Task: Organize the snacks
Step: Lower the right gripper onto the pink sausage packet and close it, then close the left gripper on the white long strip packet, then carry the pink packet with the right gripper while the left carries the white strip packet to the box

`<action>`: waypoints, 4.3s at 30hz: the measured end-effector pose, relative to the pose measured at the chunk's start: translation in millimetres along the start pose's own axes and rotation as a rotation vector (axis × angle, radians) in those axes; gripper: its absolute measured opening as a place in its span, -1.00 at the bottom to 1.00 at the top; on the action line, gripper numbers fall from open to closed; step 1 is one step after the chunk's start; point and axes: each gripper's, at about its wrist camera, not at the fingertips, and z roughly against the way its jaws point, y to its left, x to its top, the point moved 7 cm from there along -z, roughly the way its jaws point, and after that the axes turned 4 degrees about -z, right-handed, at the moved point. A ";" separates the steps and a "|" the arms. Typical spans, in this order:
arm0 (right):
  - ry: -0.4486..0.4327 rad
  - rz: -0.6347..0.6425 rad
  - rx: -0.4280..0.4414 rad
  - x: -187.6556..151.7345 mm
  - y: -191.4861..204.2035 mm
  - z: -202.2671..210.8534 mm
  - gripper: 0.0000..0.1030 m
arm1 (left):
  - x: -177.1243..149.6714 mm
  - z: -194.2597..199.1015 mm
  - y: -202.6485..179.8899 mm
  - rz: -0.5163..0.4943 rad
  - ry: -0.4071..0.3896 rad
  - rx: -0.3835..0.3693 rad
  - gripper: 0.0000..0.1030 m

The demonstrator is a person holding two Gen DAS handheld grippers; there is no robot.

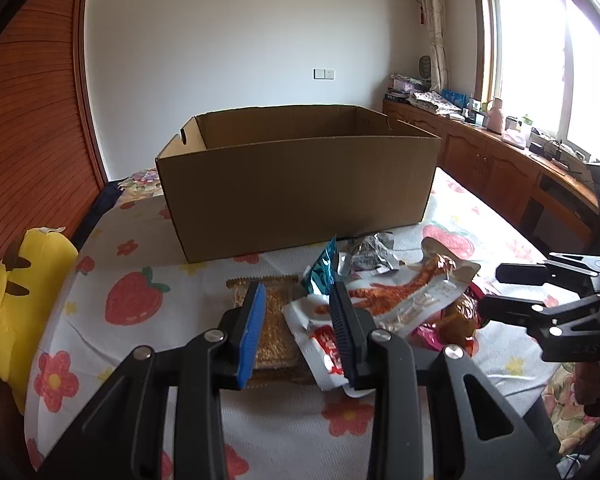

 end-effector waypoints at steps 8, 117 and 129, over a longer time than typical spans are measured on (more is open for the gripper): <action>-0.008 -0.065 -0.016 2.7 2.2 -16.0 0.20 | -9.9 1.7 2.7 0.022 0.006 -0.002 -0.36; 0.044 -0.034 0.047 -13.7 -55.0 -0.8 -0.41 | 72.6 13.7 -75.8 -0.293 -0.046 -0.134 -0.53; -0.013 -0.014 0.029 8.9 -46.0 25.3 -0.40 | 99.3 50.1 -53.5 -0.224 -0.153 -0.104 -0.53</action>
